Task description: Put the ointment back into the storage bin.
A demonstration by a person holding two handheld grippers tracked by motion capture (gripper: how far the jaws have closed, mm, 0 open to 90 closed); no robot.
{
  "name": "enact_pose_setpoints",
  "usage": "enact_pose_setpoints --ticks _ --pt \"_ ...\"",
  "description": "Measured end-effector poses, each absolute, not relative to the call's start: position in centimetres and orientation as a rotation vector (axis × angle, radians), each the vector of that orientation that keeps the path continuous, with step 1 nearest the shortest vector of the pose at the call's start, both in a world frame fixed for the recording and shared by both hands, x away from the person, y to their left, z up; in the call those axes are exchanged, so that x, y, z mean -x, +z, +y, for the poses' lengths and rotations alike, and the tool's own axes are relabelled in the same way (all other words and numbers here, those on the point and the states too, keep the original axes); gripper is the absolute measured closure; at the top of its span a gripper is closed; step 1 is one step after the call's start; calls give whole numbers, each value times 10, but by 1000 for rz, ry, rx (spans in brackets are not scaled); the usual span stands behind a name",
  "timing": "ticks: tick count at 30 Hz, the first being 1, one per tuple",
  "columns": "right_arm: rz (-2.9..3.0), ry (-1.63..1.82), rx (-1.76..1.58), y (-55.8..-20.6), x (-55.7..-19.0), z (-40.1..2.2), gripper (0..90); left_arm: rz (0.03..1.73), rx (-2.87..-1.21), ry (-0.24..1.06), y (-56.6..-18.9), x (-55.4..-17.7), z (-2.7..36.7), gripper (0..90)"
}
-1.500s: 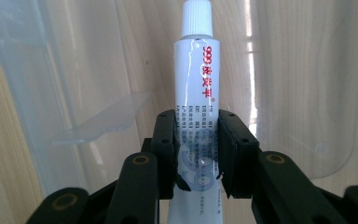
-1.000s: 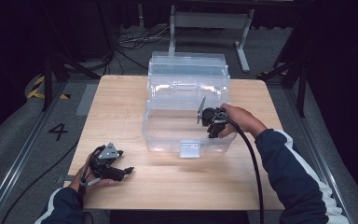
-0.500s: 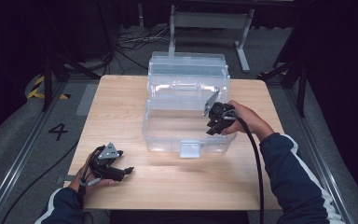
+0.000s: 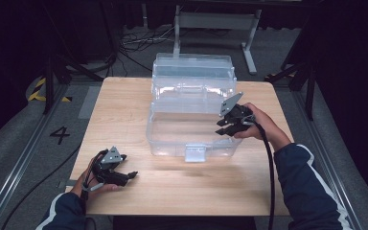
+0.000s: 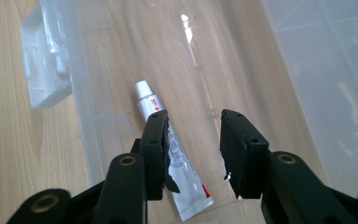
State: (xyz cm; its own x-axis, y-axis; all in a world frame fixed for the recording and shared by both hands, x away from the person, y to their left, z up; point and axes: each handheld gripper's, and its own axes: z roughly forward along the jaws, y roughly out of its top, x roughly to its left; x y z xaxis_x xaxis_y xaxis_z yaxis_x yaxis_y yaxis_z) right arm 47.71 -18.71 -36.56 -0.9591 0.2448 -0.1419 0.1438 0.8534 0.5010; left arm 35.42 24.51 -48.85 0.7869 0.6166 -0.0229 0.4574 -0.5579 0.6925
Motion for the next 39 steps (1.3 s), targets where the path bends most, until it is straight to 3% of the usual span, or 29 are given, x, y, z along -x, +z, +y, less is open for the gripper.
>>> enact_pose_setpoints --ticks 13,19,39 --pt "2595 989 -359 -342 -459 -217 535 829 -2293 305 -483 -357 233 271" --pt "2460 1079 -362 -327 -455 -227 479 837 -2204 380 -463 -359 226 262" --pt "2325 1096 -429 -300 -491 -220 421 673 -2127 517 -393 -355 194 262"
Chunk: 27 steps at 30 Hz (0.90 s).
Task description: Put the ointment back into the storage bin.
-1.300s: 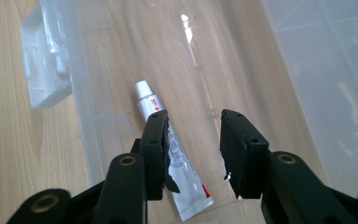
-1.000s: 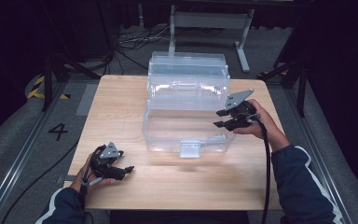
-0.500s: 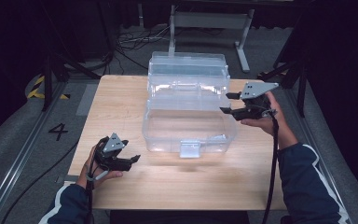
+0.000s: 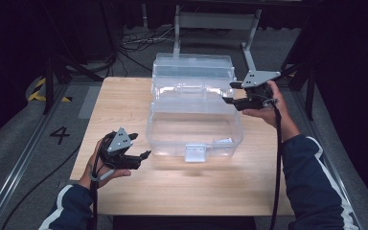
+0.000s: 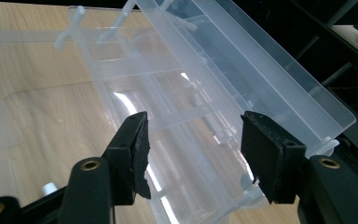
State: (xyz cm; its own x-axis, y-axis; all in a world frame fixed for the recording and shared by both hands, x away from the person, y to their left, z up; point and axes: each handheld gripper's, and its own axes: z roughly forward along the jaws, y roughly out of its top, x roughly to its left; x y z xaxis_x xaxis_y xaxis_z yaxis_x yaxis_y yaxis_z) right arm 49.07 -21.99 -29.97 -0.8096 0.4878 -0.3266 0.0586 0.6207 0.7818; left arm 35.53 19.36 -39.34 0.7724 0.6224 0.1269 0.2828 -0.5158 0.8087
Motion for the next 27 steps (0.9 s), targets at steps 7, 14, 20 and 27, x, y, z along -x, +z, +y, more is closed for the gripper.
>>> enact_pose_setpoints --ticks 7,14,20,27 --pt "2323 1080 -419 -294 -500 -215 407 624 -2140 514 -385 -363 177 254" --pt "2329 1117 -451 -292 -516 -209 410 568 -2181 490 -383 -373 153 243" --pt "2360 1069 -470 -298 -529 -202 427 535 -2224 509 -386 -379 141 342" --pt "2398 1049 -477 -307 -540 -193 448 515 -2269 471 -392 -389 134 420"
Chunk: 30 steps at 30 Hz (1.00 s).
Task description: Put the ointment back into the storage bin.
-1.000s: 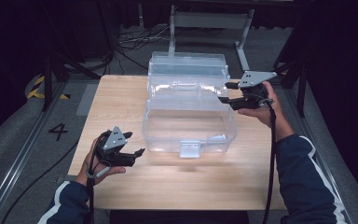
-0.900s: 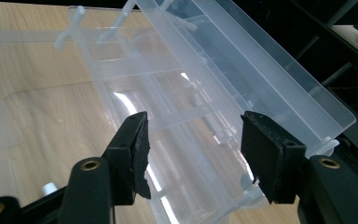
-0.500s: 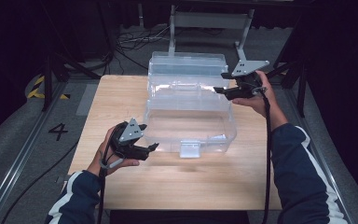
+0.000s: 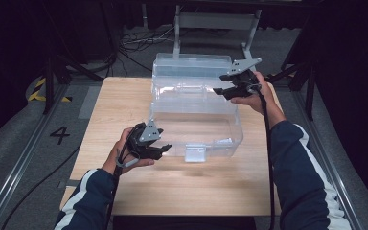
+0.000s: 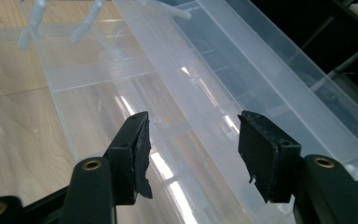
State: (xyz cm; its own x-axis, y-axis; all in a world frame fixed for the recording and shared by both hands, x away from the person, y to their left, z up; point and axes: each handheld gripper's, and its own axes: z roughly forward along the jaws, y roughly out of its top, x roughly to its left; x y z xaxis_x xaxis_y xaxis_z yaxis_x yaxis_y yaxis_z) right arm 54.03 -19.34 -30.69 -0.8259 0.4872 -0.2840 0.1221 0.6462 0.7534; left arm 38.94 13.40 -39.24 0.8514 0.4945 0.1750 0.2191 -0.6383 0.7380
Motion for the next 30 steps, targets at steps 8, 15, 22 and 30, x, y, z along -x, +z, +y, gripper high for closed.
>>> enact_pose_setpoints --ticks 8,15,22,30 --pt "2406 991 -463 -313 -547 -187 467 520 -2290 426 -403 -401 131 504" --pt "2437 992 -503 -316 -556 -182 533 474 -2339 388 -408 -405 123 553" --pt "2447 942 -478 -317 -560 -178 652 398 -2459 435 -413 -405 110 684" --pt "2460 846 -437 -318 -561 -169 701 400 -2478 367 -411 -410 108 708"
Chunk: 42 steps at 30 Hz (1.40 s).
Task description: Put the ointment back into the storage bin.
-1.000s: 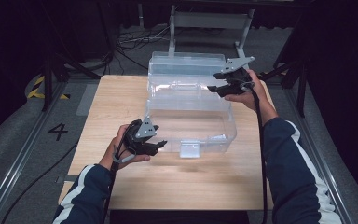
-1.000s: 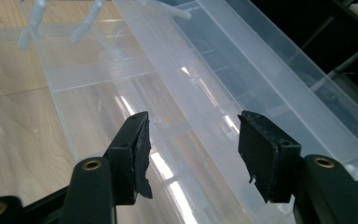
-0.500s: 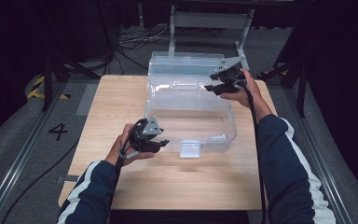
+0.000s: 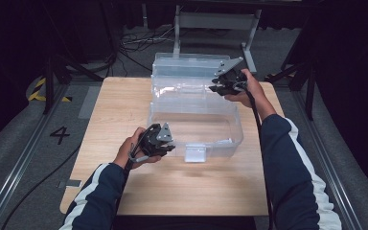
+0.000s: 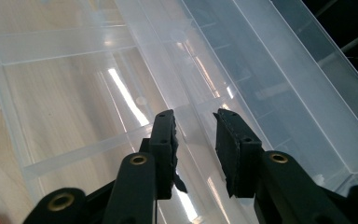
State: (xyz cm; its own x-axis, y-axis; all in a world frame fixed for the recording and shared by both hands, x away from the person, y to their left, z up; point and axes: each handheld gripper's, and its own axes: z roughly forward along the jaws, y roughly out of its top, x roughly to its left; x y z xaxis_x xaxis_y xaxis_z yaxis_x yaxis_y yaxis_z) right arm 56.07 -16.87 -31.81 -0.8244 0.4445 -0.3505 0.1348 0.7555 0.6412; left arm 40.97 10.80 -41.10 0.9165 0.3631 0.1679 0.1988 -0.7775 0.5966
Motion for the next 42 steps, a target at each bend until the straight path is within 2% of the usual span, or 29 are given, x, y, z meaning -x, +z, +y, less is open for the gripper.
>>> enact_pose_setpoints --ticks 11,25,42 --pt "2515 882 -378 -313 -557 -174 789 427 -2503 339 -412 -410 103 692" --pt "2566 855 -317 -305 -549 -172 839 459 -2478 319 -414 -410 102 672" --pt "2564 860 -308 -299 -525 -171 841 459 -2477 317 -414 -411 102 669"
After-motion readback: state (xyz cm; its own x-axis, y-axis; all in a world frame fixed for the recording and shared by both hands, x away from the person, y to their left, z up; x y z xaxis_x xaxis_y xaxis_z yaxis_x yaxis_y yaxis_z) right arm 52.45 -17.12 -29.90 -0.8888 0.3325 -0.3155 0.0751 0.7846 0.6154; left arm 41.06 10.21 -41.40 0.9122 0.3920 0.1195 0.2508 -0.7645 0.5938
